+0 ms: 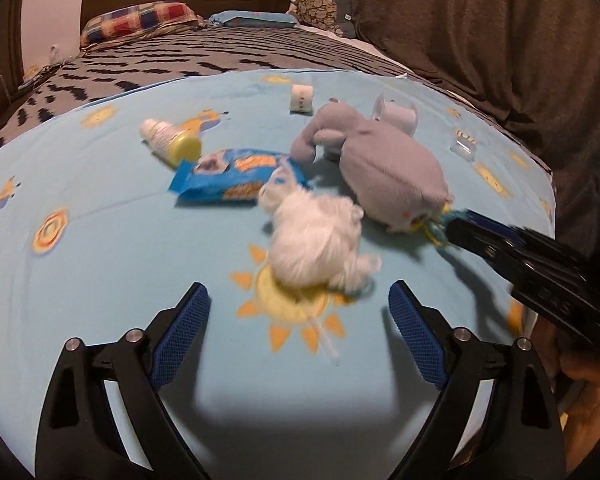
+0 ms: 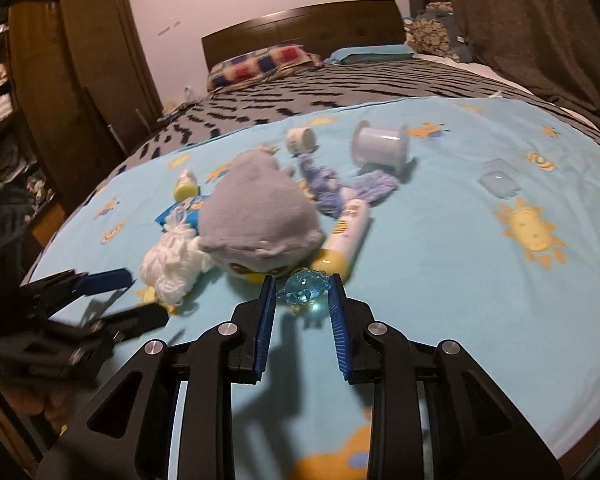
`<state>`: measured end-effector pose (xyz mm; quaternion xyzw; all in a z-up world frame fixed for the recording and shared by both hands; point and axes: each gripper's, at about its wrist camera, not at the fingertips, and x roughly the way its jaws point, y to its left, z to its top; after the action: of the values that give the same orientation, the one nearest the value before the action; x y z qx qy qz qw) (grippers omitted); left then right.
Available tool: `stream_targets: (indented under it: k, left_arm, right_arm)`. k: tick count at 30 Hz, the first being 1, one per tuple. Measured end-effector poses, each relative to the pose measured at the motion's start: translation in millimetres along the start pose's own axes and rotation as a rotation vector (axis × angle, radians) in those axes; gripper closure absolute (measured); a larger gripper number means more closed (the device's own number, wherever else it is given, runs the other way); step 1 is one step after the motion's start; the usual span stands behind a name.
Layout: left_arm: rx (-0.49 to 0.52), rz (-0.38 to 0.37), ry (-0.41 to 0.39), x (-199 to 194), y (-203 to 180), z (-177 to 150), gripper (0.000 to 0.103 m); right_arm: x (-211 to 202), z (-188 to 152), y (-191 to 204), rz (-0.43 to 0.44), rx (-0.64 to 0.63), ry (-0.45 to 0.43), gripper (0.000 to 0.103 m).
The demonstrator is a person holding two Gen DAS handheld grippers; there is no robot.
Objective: Collect trash
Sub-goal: 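Grasp the blue keychain with the right tool while the left tool grasps the white yarn ball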
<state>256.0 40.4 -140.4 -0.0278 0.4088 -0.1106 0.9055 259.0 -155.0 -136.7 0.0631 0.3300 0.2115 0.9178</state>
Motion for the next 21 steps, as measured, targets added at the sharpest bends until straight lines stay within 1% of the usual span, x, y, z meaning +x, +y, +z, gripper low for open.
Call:
stream_targets:
  k: [2,3,6,7,10,13,16,21]
  left_arm:
    - [0.009,-0.007,0.010,10,-4,8,0.030]
    - [0.012,-0.005,0.014,14,-5,10,0.032]
    - [0.017,0.003,0.016,24,-6,17,0.047]
    - [0.015,0.001,0.017,26,-7,19,0.058]
    - [0.018,-0.001,0.013,23,-9,18,0.060]
    - [0.020,-0.007,0.009,13,-13,10,0.061]
    - [0.029,-0.015,-0.003,-3,-20,-3,0.061]
    - [0.022,-0.056,-0.027,-34,-39,-30,0.061]
  right_arm:
    - [-5,-2,-8,-0.006,0.008,-0.003,0.075]
    - [-6,-2,-11,-0.005,0.009,-0.002,0.075]
    - [-7,-5,-17,-0.003,0.014,0.011,0.075]
    - [-7,-6,-19,0.001,0.018,0.015,0.075]
    - [-11,-9,-22,0.014,0.029,0.009,0.075]
    - [-20,-12,-22,0.020,0.032,-0.004,0.075]
    - [-34,-19,-20,0.023,0.026,-0.016,0.075]
    - [-63,-35,-17,0.021,0.024,-0.028,0.075]
